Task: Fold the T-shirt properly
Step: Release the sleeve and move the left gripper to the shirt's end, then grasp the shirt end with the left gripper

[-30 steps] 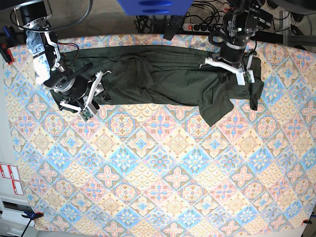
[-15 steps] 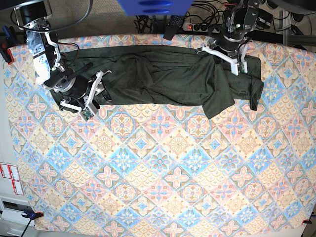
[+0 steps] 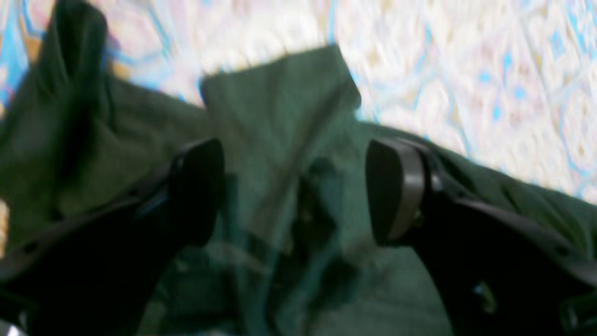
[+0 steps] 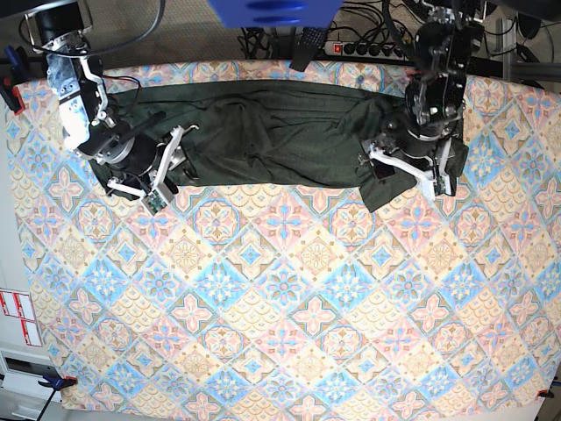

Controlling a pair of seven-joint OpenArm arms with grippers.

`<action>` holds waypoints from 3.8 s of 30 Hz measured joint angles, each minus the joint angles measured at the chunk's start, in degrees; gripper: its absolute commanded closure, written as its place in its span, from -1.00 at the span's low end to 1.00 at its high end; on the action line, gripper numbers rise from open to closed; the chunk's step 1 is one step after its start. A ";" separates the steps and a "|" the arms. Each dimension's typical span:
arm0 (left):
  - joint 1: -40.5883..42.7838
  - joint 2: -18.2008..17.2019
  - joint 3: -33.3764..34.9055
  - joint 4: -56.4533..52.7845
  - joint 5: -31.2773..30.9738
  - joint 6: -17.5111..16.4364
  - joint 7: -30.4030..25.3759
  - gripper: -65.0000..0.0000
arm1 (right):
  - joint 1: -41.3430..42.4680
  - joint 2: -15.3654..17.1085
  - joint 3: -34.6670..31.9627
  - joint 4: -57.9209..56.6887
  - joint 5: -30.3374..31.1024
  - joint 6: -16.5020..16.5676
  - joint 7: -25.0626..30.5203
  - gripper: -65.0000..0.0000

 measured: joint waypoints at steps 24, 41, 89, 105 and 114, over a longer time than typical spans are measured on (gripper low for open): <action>-12.35 0.79 -0.04 -20.55 -3.67 0.11 -0.92 0.00 | 0.00 0.02 0.00 0.00 -0.02 -0.17 0.00 0.24; -6.21 2.03 -7.06 -9.03 -4.48 -0.02 -0.22 1.00 | 0.15 0.04 0.00 -0.09 -0.04 -0.20 0.04 0.24; 3.15 -2.03 -25.44 -7.93 -3.82 -12.02 7.41 -0.73 | 0.00 0.02 -0.04 -0.20 -0.04 -0.07 -0.02 0.24; -4.68 -4.22 -21.73 -19.47 -1.88 -19.93 17.97 -0.19 | 0.17 0.02 -0.04 -0.20 0.00 -0.04 0.00 0.24; -6.86 -6.36 -14.12 -22.73 -4.55 -20.70 15.74 0.74 | 0.17 -0.11 -0.04 -0.09 0.15 -0.02 0.04 0.24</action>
